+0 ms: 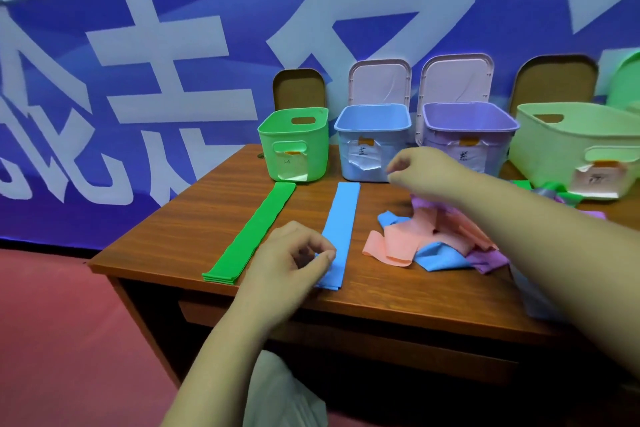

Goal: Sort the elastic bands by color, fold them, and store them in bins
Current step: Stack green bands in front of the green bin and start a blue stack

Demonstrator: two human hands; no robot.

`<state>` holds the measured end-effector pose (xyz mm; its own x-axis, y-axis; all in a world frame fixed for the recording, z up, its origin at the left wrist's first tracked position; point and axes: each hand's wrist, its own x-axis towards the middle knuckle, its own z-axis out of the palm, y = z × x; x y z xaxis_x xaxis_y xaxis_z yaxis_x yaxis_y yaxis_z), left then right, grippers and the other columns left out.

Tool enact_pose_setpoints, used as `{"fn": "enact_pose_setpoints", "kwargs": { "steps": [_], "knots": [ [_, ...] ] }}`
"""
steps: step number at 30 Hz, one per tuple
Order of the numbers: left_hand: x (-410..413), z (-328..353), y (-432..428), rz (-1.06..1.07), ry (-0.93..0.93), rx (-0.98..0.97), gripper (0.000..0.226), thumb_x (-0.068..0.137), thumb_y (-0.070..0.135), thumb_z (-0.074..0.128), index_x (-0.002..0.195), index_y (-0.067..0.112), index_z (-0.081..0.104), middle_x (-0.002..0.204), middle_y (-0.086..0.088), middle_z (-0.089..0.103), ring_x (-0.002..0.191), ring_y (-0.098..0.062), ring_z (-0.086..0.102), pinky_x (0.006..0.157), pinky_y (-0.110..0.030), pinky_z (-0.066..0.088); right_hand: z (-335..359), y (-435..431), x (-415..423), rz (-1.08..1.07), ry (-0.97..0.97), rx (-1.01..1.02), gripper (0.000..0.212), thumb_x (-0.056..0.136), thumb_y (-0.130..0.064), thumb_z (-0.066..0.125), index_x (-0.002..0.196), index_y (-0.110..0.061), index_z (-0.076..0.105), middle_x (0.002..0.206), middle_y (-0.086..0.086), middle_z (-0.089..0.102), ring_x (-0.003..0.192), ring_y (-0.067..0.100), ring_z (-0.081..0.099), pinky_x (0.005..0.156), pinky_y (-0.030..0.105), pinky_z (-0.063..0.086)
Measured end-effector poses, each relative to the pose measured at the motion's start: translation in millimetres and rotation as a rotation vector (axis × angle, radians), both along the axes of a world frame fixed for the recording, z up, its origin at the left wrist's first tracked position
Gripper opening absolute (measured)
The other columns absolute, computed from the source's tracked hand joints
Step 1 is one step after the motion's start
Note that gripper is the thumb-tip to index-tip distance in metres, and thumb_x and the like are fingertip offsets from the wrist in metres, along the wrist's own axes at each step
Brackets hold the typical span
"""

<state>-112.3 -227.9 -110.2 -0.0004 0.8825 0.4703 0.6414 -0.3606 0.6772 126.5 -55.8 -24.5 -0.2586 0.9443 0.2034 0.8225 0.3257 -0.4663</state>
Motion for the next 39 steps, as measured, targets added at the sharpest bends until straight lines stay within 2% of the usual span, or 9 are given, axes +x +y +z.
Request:
{"fn": "enact_pose_setpoints", "kwargs": {
  "steps": [2, 7, 12, 16, 24, 28, 31, 35, 39],
  "knots": [
    [17, 13, 12, 0.003, 0.038, 0.021, 0.014, 0.091, 0.02, 0.077, 0.083, 0.031, 0.072, 0.091, 0.015, 0.065, 0.083, -0.008, 0.058, 0.076, -0.024, 0.045, 0, -12, 15, 0.011, 0.018, -0.021, 0.015, 0.096, -0.031, 0.064, 0.104, -0.027, 0.076, 0.098, -0.005, 0.075, 0.076, 0.001, 0.066, 0.073, 0.029, 0.05],
    [59, 54, 64, -0.1, 0.188, -0.009, 0.01, 0.096, 0.017, 0.069, 0.095, 0.024, 0.075, 0.096, 0.01, 0.068, 0.085, -0.003, 0.059, 0.074, -0.014, 0.042, -20, -31, 37, 0.099, -0.057, -0.082, 0.019, 0.094, -0.049, 0.066, 0.102, -0.034, 0.074, 0.1, -0.014, 0.073, 0.092, 0.01, 0.069, 0.085, 0.033, 0.057],
    [77, 55, 129, -0.148, 0.552, -0.156, 0.028, 0.096, 0.01, 0.065, 0.115, 0.028, 0.076, 0.116, 0.003, 0.069, 0.103, -0.016, 0.065, 0.095, -0.032, 0.051, -49, -41, 47, 0.111, -0.101, -0.072, 0.023, 0.101, -0.034, 0.058, 0.105, -0.023, 0.078, 0.099, -0.012, 0.066, 0.102, 0.014, 0.063, 0.081, 0.026, 0.041],
    [84, 47, 148, -0.218, 0.801, -0.214, 0.033, 0.093, 0.009, 0.066, 0.112, 0.034, 0.077, 0.113, 0.006, 0.066, 0.104, -0.017, 0.063, 0.086, -0.031, 0.051, -69, -43, 52, 0.118, -0.053, 0.016, 0.022, 0.1, -0.035, 0.059, 0.099, -0.022, 0.077, 0.099, -0.009, 0.062, 0.103, 0.019, 0.061, 0.088, 0.034, 0.045],
    [79, 67, 154, -0.143, 0.544, -0.152, 0.013, 0.092, 0.017, 0.069, 0.101, 0.024, 0.075, 0.099, 0.006, 0.073, 0.093, -0.014, 0.065, 0.083, -0.032, 0.054, -63, -37, 55, 0.071, 0.072, -0.059, 0.009, 0.096, -0.034, 0.061, 0.091, -0.029, 0.066, 0.093, -0.01, 0.065, 0.094, 0.022, 0.065, 0.076, 0.032, 0.048],
    [90, 78, 155, -0.135, 0.481, -0.083, 0.011, 0.095, 0.017, 0.066, 0.102, 0.024, 0.072, 0.098, 0.007, 0.072, 0.091, -0.012, 0.061, 0.078, -0.028, 0.046, -28, -36, 53, 0.014, 0.219, -0.158, 0.028, 0.087, -0.045, 0.063, 0.115, -0.039, 0.064, 0.115, -0.018, 0.067, 0.097, 0.008, 0.067, 0.081, 0.03, 0.055],
    [97, 95, 156, -0.135, 0.415, -0.041, 0.008, 0.093, 0.019, 0.069, 0.094, 0.027, 0.071, 0.09, 0.01, 0.071, 0.088, -0.012, 0.063, 0.076, -0.03, 0.048, 2, -38, 51, 0.017, 0.174, -0.104, 0.03, 0.085, -0.057, 0.069, 0.106, -0.036, 0.066, 0.105, -0.017, 0.068, 0.085, 0.005, 0.066, 0.073, 0.031, 0.054],
    [102, 117, 159, -0.123, 0.317, -0.039, 0.017, 0.088, 0.015, 0.069, 0.086, 0.031, 0.073, 0.083, 0.016, 0.072, 0.078, 0.001, 0.064, 0.066, -0.017, 0.045, 20, -35, 49, -0.037, 0.018, 0.046, 0.048, 0.077, -0.074, 0.064, 0.096, -0.03, 0.066, 0.094, -0.011, 0.068, 0.087, 0.01, 0.064, 0.083, 0.041, 0.058],
    [109, 136, 158, -0.12, 0.18, -0.006, 0.019, 0.086, 0.01, 0.066, 0.092, 0.024, 0.076, 0.081, 0.013, 0.074, 0.075, -0.008, 0.067, 0.065, -0.02, 0.051, 32, -36, 46, -0.13, 0.021, 0.156, 0.038, 0.078, -0.064, 0.063, 0.082, -0.026, 0.065, 0.082, -0.007, 0.068, 0.081, 0.017, 0.065, 0.078, 0.041, 0.057]
  ]
}}
